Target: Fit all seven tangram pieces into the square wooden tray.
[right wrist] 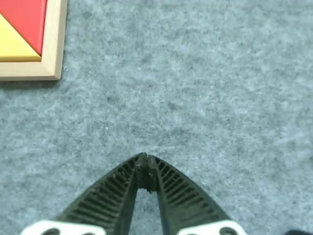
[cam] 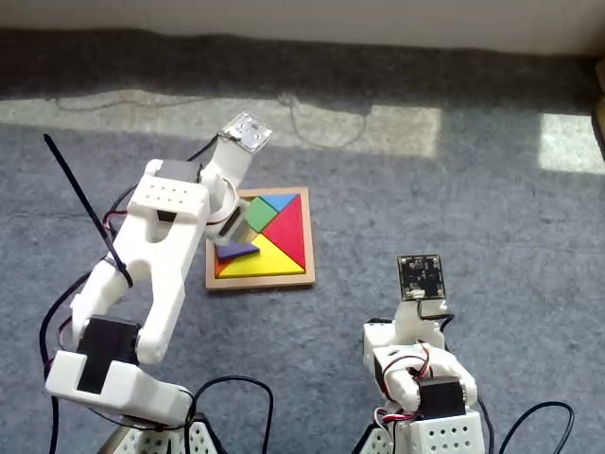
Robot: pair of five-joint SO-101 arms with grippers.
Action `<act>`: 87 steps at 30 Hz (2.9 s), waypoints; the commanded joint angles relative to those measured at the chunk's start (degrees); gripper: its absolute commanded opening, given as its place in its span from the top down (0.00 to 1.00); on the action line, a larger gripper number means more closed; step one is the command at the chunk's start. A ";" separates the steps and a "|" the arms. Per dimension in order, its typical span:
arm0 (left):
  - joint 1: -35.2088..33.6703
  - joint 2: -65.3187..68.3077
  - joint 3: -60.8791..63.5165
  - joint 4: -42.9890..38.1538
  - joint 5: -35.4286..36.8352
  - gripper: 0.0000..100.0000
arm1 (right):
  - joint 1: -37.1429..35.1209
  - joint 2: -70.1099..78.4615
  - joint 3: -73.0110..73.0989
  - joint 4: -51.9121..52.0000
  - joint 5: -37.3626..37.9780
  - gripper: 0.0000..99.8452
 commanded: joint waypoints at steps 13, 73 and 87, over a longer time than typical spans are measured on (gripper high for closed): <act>-1.45 -0.57 3.82 3.96 18.29 0.81 | 0.66 -0.31 8.75 0.22 -0.35 0.99; -5.05 -1.54 10.68 -26.37 17.14 0.84 | 0.66 -0.31 8.75 0.22 -0.35 0.99; 3.03 0.22 10.15 -30.07 20.22 0.84 | 0.66 -0.31 8.75 0.22 -0.35 0.99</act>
